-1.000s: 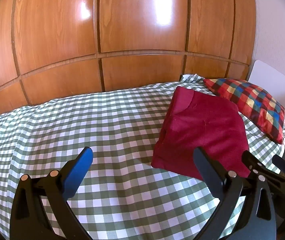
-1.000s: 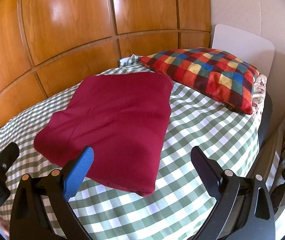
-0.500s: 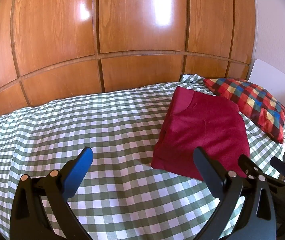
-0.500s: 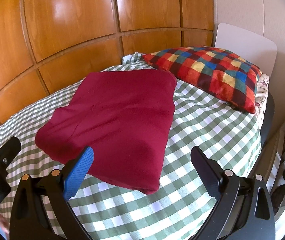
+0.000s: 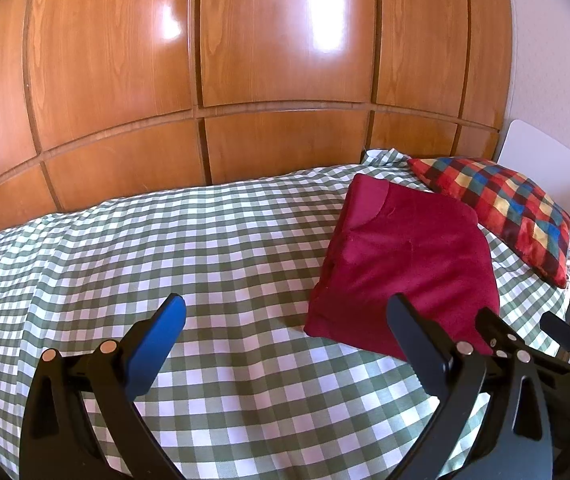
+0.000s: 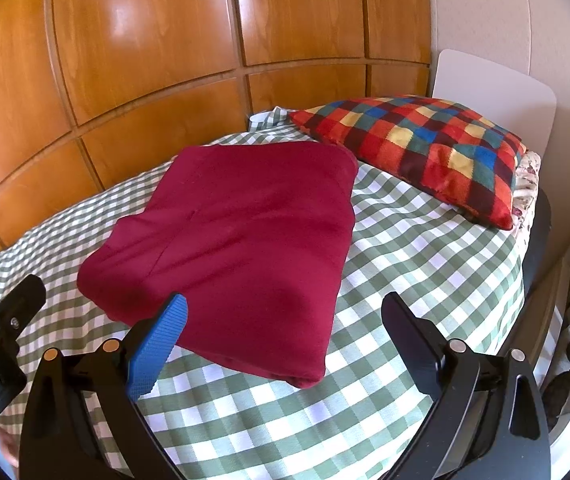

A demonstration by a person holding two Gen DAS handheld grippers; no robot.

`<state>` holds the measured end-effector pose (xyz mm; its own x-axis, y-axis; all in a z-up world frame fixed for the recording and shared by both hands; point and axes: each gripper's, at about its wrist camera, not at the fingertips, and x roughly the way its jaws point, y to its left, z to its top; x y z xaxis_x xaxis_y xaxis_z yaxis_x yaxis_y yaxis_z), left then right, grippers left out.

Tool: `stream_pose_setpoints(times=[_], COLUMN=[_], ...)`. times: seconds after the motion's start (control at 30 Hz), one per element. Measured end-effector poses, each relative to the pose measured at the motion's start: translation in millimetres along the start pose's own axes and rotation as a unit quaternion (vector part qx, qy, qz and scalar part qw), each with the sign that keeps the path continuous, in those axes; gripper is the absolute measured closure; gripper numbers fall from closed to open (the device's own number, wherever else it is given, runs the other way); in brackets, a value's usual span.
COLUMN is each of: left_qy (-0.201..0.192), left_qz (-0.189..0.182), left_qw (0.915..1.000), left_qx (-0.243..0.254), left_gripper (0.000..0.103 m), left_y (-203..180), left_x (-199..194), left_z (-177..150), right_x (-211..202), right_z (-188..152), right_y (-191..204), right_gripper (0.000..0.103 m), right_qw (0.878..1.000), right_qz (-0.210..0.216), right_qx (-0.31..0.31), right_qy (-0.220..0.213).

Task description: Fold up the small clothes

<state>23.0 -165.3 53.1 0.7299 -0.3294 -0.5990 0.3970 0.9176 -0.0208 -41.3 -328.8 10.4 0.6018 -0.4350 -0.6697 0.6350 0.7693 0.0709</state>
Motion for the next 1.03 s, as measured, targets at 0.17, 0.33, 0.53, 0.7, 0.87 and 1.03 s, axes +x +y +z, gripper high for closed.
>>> stream_pose_setpoints(times=[0.17, 0.33, 0.53, 0.7, 0.87, 1.03], left_qy=[-0.004, -0.008, -0.010, -0.012, 0.005, 0.017], left_qz=[0.000, -0.004, -0.007, -0.006, -0.006, -0.008], left_qw=[1.0000, 0.9999, 0.9999, 0.9998, 1.0000, 0.9998], left_qx=[0.002, 0.005, 0.007, 0.017, 0.002, -0.007], left_gripper=[0.003, 0.003, 0.003, 0.003, 0.003, 0.003], left_y=[0.1, -0.9, -2.5, -4.2, 1.5, 6.2], left_x=[-2.8, -6.3, -7.3, -5.0, -0.1, 4.9], left_z=[1.2, 3.3, 4.2, 3.9, 3.0, 0.8], right_x=[1.4, 1.4, 4.0, 4.3, 5.0, 5.5], right_z=[0.9, 1.3, -0.1, -0.1, 1.5, 2.9], right_y=[1.9, 1.1, 4.3, 4.5, 4.1, 6.4], right_gripper=[0.006, 0.006, 0.007, 0.007, 0.007, 0.006], right_qw=[1.000, 1.000, 1.000, 1.000, 1.000, 1.000], right_qz=[0.002, 0.003, 0.005, 0.003, 0.003, 0.002], right_qx=[-0.002, -0.002, -0.003, -0.002, -0.002, -0.003], right_qy=[-0.001, 0.000, 0.003, 0.004, 0.002, 0.000])
